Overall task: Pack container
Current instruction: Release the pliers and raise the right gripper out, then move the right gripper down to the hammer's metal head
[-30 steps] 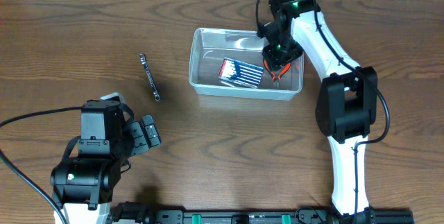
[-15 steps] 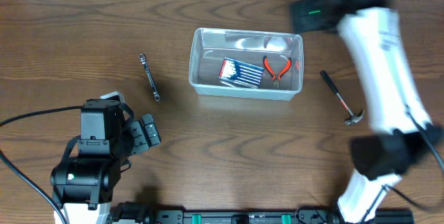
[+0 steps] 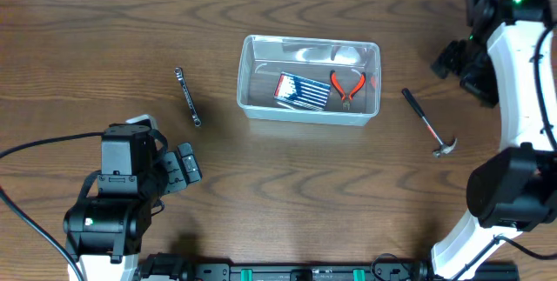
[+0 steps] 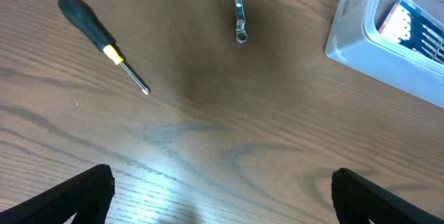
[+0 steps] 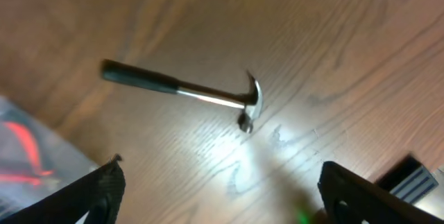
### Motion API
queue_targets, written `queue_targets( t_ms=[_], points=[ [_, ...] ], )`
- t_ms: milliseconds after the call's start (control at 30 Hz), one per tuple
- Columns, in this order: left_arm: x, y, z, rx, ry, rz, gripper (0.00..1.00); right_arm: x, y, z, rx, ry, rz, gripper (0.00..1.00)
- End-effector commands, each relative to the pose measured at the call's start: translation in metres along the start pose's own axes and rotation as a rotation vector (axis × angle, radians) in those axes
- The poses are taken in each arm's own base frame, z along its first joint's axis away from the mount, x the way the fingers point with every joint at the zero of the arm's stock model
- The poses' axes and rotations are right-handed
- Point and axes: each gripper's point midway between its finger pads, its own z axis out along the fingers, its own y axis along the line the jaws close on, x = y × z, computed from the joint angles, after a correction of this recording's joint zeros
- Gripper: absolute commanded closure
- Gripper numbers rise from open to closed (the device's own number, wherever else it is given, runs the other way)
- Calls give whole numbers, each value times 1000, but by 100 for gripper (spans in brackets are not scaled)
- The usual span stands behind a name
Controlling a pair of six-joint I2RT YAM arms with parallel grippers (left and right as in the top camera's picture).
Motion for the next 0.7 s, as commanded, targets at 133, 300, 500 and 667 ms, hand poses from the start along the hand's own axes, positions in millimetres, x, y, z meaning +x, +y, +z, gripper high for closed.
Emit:
queue_targets(
  t_ms=[133,300,500,667],
  points=[
    [-7,-1,-6,-2,-24,20,2,14,-5,62,52,49,-201,6],
    [-7,-1,-6,-2,-25,20,2,32,-16,96,62,114,-195,4],
    [-7,-1,-6,-2,-25,20,2,53,-23,132,56,159,-131,5],
    [-7,-1,-6,-2,-25,20,2,56,-23,141,54,153,-117,4]
  ],
)
